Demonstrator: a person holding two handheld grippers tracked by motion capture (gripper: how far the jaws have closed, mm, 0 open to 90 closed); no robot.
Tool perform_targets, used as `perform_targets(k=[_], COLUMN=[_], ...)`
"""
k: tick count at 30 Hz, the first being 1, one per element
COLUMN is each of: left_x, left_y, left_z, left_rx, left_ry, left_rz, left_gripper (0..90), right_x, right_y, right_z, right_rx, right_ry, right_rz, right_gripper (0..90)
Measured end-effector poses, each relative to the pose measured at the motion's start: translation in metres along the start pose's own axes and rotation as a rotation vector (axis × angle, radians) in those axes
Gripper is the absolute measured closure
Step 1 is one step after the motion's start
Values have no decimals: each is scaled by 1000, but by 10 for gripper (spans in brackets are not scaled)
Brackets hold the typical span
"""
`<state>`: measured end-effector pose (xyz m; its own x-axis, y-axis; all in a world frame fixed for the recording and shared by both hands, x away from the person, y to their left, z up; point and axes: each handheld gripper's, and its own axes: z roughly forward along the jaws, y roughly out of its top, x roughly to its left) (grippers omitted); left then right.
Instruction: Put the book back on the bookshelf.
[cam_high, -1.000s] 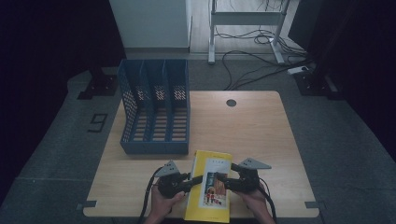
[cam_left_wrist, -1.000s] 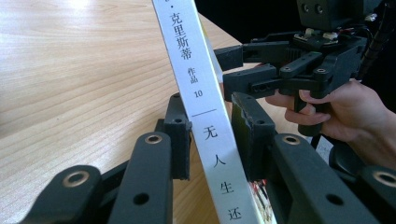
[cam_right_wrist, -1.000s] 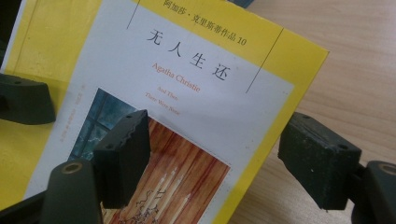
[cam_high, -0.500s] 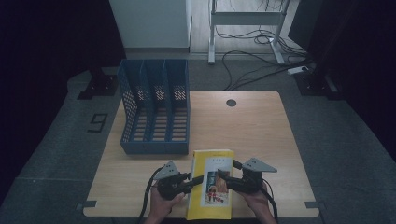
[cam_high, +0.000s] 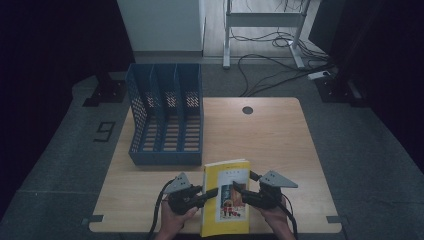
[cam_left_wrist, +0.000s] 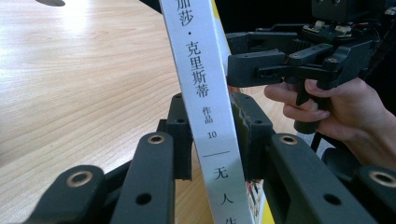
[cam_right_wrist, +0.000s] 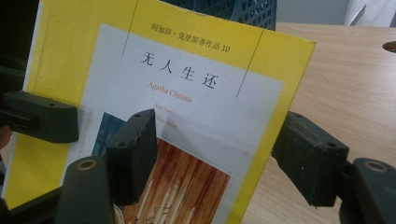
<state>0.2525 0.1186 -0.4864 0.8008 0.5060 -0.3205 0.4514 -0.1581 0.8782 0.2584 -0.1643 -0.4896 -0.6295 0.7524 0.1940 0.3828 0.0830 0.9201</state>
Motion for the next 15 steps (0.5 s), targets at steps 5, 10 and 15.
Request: perform_targets(k=[5, 10, 15], left_x=[-2, -3, -5], left_y=[1, 2, 3], left_z=[-1, -1, -2], left_rx=[-1, -4, -9], left_ry=[1, -8, -15], left_rz=[13, 21, 27], left_gripper=[705, 711, 718], right_x=[0, 2, 4], right_y=[1, 3, 5], right_z=[-1, -5, -8], right_rx=[-9, -27, -53], right_ry=[6, 6, -2], right_rz=[-4, -12, -24], right_gripper=[308, 309, 316])
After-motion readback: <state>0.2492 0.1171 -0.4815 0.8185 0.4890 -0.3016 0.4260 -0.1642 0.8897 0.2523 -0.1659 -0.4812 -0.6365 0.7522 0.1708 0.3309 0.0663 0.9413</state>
